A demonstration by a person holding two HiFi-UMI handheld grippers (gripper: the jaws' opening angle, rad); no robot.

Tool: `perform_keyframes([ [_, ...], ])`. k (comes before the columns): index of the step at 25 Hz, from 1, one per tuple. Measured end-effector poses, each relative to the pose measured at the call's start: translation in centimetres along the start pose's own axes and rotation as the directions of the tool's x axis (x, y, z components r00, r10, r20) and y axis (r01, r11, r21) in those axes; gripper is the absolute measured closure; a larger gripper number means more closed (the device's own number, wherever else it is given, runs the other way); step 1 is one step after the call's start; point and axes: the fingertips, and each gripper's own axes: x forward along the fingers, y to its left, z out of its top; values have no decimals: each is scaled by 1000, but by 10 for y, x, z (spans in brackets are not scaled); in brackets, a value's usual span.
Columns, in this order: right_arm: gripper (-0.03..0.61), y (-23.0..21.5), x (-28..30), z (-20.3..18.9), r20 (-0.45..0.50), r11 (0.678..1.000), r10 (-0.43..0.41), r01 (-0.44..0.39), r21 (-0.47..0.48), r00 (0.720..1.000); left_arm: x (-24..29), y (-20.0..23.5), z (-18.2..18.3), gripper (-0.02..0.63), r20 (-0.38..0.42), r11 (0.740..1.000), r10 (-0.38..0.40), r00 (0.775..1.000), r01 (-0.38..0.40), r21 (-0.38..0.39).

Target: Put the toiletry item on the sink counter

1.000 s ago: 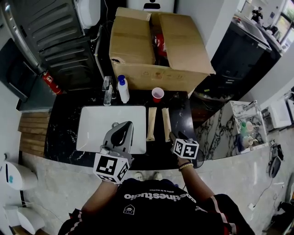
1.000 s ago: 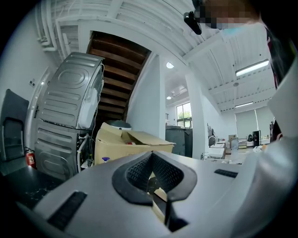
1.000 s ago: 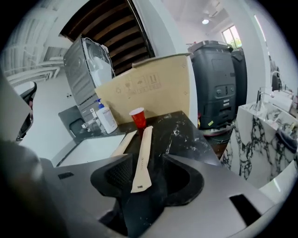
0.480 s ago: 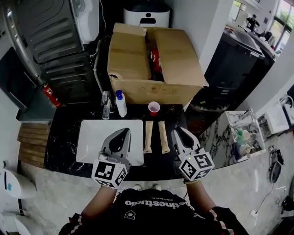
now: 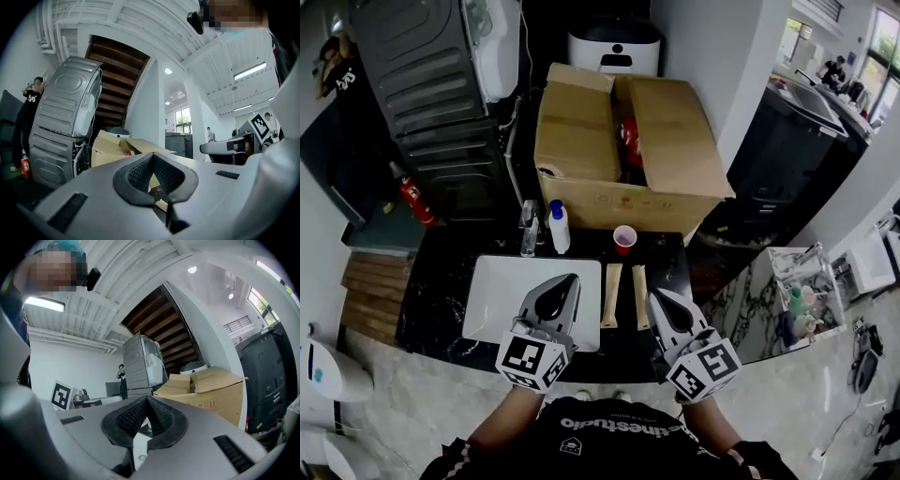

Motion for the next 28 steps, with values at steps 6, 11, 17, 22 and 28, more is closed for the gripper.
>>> perform_keyframes([
  [6,541,13,7,6,-6,999,38,-38,-24,999,-3,4,0,600,-3,1000,10,1000,-10,-4],
  [11,541,20,11,1,-32,998,52,-53,-28,998,-6,5,-1,600,-4,1000,14,1000,-14,-8],
  [17,541,26,13,-2,-44,997,66,-68,-45,997,-7,6,-4,600,-7,1000,14,1000,-14,-16],
  [22,541,26,13,-1,-49,997,65,-67,-41,997,-6,3,-3,600,-8,1000,9,1000,-9,-17],
  [28,541,26,12,-2,-51,998,55,-57,-39,997,-7,2,-5,600,-10,1000,6,1000,-6,-20],
])
